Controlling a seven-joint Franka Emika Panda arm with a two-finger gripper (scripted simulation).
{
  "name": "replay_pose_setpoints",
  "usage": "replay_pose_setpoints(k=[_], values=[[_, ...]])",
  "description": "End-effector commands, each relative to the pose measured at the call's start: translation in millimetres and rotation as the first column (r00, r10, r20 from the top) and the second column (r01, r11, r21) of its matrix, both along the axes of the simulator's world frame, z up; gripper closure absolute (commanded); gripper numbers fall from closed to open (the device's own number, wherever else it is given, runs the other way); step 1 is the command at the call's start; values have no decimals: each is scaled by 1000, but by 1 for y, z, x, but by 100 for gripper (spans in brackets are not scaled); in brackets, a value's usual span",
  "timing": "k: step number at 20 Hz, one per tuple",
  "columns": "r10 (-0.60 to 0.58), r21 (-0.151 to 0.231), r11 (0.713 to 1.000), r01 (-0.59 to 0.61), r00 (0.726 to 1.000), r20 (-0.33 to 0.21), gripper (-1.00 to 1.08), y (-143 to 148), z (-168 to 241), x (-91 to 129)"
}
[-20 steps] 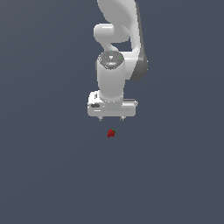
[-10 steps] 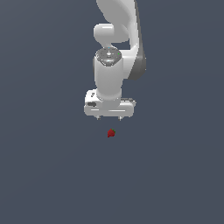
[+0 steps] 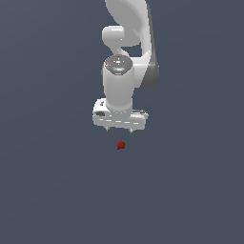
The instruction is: Pick up the object and move it to a goal position.
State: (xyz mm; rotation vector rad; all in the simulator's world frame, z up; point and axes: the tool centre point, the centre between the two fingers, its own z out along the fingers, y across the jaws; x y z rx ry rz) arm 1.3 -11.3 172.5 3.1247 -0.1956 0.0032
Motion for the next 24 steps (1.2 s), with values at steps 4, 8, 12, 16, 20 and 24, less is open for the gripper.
replay_pose_setpoints(k=[4,8,12,16,20,24], values=[[-107,6,994,107,994,-1,-92,2,-9,0],[-211,10,977,211,977,-3,-92,4,-17,-1],[-320,14,947,320,947,-5,-92,5,-27,-2],[-426,16,905,426,905,-8,-92,6,-35,-2],[-525,17,851,526,851,-10,-92,7,-44,-3],[-619,16,785,619,786,-12,-92,8,-53,-4]])
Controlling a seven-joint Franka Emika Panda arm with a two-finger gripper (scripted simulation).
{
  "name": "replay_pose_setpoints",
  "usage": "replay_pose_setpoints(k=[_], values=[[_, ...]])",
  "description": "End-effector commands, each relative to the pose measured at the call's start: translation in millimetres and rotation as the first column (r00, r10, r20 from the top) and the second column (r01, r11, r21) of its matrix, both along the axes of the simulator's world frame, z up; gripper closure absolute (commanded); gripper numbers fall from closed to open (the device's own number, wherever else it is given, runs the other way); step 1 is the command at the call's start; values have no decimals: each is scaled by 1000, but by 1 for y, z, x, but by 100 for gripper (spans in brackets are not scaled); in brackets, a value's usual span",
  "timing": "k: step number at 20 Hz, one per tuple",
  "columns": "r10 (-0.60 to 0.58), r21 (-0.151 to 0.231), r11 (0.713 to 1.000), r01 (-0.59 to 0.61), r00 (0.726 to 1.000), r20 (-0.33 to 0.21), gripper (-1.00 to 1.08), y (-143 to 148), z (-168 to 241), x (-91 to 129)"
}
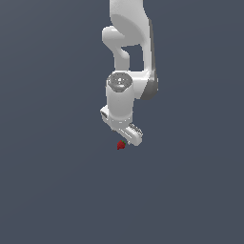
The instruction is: Pick up the object and move it to a goal position.
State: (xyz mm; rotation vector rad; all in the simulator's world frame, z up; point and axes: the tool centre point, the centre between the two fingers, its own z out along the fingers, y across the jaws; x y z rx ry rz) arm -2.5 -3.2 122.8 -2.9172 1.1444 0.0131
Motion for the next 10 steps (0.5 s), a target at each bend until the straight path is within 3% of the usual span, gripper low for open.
replay_pose_setpoints(k=[1,10], values=[[-73,0,997,73,997,-1,-92,0,-5,-1],[-324,-2,946,324,946,-2,-92,1,-24,-3]])
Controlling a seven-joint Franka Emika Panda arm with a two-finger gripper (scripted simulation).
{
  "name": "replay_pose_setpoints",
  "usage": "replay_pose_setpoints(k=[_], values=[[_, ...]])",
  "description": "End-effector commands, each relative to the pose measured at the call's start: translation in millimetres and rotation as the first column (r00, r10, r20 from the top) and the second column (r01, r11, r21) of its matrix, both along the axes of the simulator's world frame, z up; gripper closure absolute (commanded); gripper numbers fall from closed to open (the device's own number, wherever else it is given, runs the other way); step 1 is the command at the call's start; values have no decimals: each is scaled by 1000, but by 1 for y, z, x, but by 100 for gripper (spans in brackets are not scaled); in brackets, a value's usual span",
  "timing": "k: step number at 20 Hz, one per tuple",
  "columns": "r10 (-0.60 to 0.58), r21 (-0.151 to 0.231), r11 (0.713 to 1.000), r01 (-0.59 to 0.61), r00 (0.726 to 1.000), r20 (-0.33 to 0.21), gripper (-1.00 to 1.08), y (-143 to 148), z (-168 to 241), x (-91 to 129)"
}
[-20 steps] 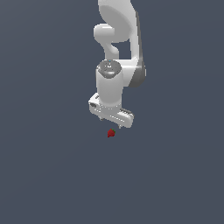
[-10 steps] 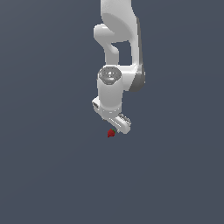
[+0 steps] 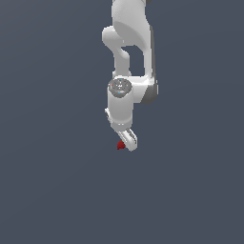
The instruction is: Pick up the object and move it to a goal position.
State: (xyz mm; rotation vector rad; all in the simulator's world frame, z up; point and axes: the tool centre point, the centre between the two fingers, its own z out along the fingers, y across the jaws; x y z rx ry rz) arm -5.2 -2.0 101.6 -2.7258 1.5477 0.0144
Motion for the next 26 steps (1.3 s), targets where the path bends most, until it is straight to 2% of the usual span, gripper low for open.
replay_pose_setpoints(k=[1,7,13,20,26], values=[[-73,-1,997,73,997,0,-92,0,-5,-1],[-233,-5,973,233,973,1,-92,0,-16,-3],[-341,-8,940,341,940,3,-92,-1,-24,-4],[-403,-10,915,403,915,4,-92,-1,-29,-5],[-404,-11,915,404,915,4,-92,-1,-30,-5]])
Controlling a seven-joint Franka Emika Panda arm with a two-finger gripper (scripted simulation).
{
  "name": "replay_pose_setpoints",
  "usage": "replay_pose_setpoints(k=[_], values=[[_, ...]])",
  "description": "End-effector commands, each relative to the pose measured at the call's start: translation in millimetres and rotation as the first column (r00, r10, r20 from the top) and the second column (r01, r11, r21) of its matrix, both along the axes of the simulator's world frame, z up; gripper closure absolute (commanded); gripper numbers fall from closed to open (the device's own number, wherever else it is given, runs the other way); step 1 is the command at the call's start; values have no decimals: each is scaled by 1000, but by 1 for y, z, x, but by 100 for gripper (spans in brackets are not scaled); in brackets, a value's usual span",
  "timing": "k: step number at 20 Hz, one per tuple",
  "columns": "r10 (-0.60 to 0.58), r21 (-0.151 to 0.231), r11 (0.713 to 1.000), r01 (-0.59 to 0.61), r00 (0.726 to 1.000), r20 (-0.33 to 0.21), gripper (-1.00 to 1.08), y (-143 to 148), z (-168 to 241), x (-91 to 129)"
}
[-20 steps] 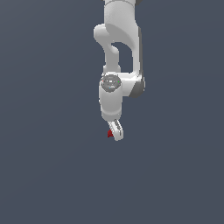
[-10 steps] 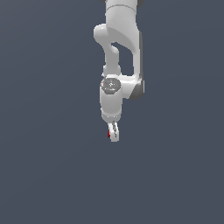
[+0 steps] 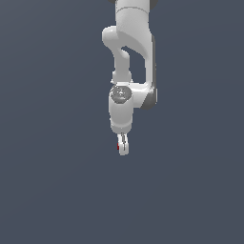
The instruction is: Pick up the object and move it to a goal position.
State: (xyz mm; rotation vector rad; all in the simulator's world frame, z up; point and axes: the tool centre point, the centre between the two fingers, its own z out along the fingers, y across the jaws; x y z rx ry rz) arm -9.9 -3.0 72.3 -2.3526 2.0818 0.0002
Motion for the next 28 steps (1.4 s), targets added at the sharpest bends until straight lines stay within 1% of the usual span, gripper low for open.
replay_pose_setpoints(k=[1,10,15,16,28], values=[[0,0,1000,0,1000,0,-92,0,-3,0],[-5,0,1000,5,1000,0,-92,0,-42,-1],[-5,0,1000,5,1000,0,-92,0,-50,0],[-5,0,1000,5,1000,0,108,0,-50,0],[-5,0,1000,5,1000,1,108,0,-48,0]])
